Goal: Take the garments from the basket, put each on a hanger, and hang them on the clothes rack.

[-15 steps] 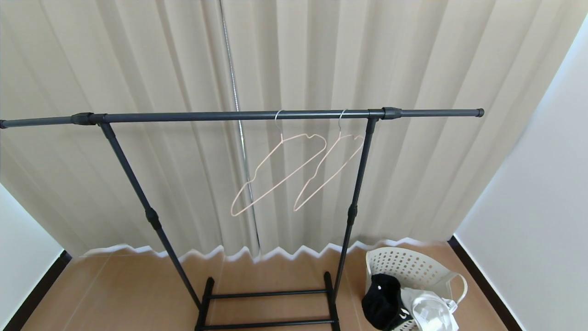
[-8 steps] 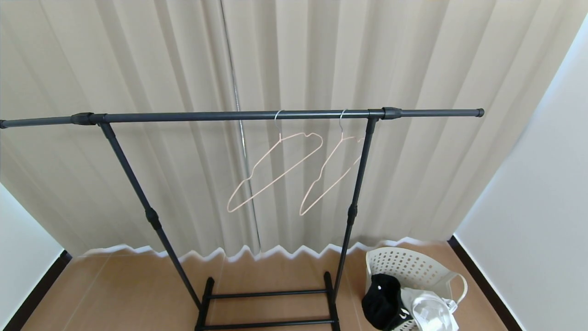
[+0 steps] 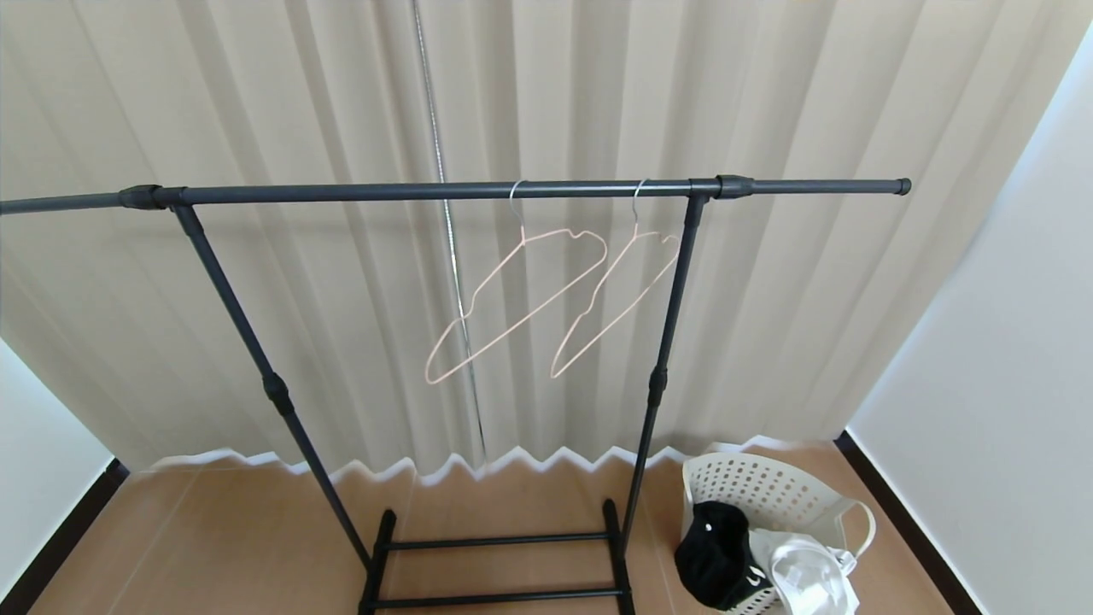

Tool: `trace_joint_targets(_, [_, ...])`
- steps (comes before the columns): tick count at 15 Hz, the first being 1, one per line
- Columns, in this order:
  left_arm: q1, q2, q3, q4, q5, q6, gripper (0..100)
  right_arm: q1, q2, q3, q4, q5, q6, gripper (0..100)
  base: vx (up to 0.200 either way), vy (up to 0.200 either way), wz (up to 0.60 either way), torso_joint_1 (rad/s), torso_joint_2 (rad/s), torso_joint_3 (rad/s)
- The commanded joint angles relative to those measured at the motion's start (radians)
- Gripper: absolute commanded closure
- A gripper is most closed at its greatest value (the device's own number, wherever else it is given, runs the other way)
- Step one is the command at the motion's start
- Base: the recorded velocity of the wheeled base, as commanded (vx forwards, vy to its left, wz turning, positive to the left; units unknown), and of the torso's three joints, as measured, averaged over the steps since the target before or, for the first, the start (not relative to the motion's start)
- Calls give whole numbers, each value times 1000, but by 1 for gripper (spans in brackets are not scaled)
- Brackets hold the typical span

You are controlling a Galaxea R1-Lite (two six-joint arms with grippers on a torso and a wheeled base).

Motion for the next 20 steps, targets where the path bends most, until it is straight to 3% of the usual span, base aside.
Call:
trace_joint_targets(1, [0, 0, 0, 0, 0, -1, 0, 2, 1, 0, 0, 1, 0, 0, 0, 0, 0, -149, 339, 198])
trace_joint_targets(12, [0, 1, 0, 0, 0, -4, 0, 2, 1, 0, 0, 1, 0, 0, 0, 0, 0, -156, 373, 215])
trace_joint_targets(20, [2, 1, 0, 0, 0, -4, 0, 0, 1, 0, 0, 1, 0, 0, 0, 0, 0, -204, 535, 326])
